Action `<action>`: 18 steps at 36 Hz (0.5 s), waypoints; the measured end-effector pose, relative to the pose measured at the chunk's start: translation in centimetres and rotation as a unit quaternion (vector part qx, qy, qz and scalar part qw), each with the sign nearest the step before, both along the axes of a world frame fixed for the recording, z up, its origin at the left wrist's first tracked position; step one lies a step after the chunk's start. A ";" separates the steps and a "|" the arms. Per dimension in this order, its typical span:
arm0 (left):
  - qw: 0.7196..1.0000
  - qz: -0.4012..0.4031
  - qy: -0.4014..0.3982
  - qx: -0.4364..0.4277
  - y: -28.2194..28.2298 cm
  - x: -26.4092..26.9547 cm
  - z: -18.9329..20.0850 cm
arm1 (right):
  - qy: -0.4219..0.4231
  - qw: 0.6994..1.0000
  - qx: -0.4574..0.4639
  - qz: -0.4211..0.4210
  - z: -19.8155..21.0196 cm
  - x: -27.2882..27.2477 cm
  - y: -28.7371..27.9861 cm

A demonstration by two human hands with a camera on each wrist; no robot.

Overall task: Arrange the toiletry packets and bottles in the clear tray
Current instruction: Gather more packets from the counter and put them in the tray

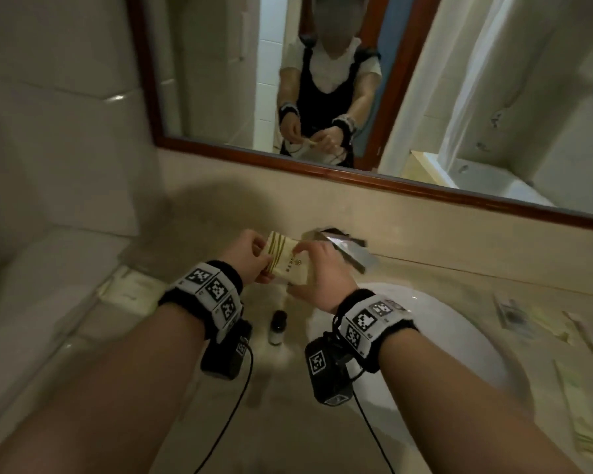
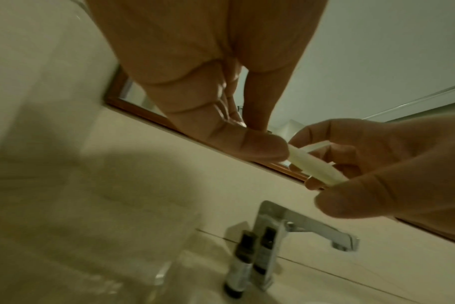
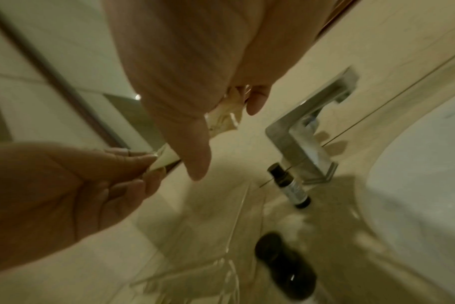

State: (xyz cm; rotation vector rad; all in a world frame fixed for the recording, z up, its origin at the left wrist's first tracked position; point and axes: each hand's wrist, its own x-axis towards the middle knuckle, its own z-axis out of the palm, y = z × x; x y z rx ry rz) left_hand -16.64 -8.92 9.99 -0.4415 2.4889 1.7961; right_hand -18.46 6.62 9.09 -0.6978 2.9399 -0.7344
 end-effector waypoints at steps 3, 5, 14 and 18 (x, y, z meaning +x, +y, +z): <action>1.000 0.028 -0.009 0.001 -3.3 1.2 -0.8 | 0.021 1.000 0.001 0.023 -1.3 0.5 -3.4; 0.999 0.045 -0.016 0.004 -5.0 1.7 -1.4 | 0.015 0.999 0.013 0.036 -1.9 0.9 -5.2; 0.986 0.121 -0.113 -0.035 -10.4 4.3 -4.8 | -0.040 0.991 0.099 0.083 -5.3 3.2 -11.1; 0.977 0.116 -0.175 -0.035 -11.2 5.0 -6.3 | -0.067 0.988 0.119 0.073 -7.4 3.7 -12.4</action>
